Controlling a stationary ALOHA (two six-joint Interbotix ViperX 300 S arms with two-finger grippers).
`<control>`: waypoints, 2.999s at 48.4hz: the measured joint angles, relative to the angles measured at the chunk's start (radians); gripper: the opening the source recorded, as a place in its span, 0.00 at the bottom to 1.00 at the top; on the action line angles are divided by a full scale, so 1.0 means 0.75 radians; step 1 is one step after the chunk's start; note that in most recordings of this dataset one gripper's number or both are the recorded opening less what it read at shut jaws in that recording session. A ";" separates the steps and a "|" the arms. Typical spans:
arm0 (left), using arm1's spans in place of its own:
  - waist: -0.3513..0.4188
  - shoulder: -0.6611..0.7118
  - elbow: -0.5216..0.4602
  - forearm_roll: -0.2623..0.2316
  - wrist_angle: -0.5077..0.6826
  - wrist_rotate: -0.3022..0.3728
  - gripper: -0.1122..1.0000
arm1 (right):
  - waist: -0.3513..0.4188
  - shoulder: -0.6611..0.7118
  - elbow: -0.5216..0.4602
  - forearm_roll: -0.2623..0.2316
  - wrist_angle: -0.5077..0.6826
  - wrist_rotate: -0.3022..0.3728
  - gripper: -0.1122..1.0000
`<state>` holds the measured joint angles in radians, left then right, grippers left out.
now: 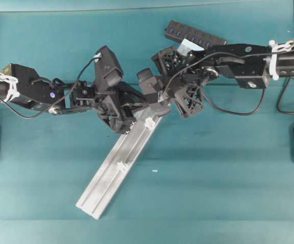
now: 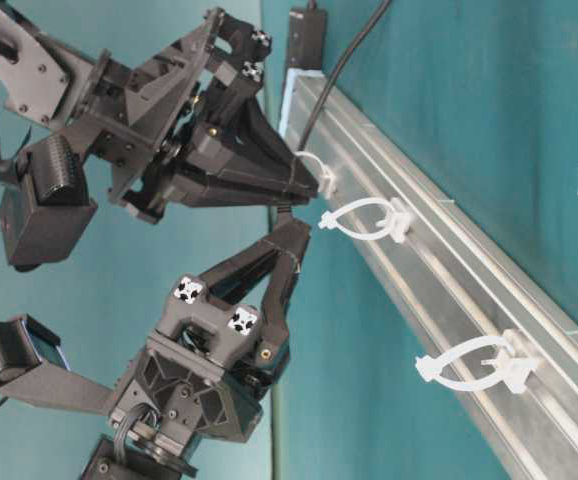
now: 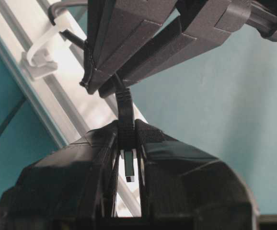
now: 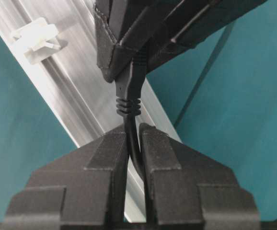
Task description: Pass the USB cable through three rings with both arms.
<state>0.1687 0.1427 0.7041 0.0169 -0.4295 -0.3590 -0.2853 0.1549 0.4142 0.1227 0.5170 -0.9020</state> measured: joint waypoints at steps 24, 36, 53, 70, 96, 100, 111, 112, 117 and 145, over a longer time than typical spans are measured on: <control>0.000 0.000 0.010 0.000 0.039 -0.004 0.28 | -0.012 0.012 -0.027 -0.051 0.025 -0.002 0.19; -0.012 -0.020 0.031 0.002 0.078 -0.004 0.90 | -0.043 0.033 -0.033 -0.174 0.039 -0.002 0.16; -0.014 -0.288 0.215 0.002 0.227 -0.037 0.95 | -0.049 0.059 -0.031 -0.207 0.053 -0.106 0.16; -0.014 -0.652 0.372 0.002 0.391 -0.039 0.95 | -0.043 0.082 -0.031 -0.209 0.096 -0.260 0.16; -0.016 -0.882 0.450 0.000 0.536 -0.039 0.95 | -0.014 0.090 -0.027 -0.217 0.135 -0.395 0.16; -0.016 -0.886 0.452 0.000 0.540 -0.039 0.95 | -0.004 0.092 -0.027 -0.217 0.135 -0.407 0.16; -0.016 -0.894 0.454 0.002 0.544 -0.039 0.95 | 0.022 0.090 -0.029 -0.217 0.137 -0.427 0.16; -0.016 -0.894 0.454 0.002 0.544 -0.039 0.95 | 0.022 0.092 -0.031 -0.217 0.137 -0.427 0.16; -0.016 -0.896 0.454 0.002 0.542 -0.039 0.95 | 0.029 0.092 -0.033 -0.217 0.145 -0.427 0.16; -0.016 -0.894 0.454 0.002 0.544 -0.039 0.94 | 0.074 0.096 -0.039 -0.217 0.164 -0.432 0.16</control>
<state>0.1565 -0.5277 1.0446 0.0184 -0.0215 -0.3881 -0.2301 0.2270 0.3850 -0.0399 0.6397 -1.2257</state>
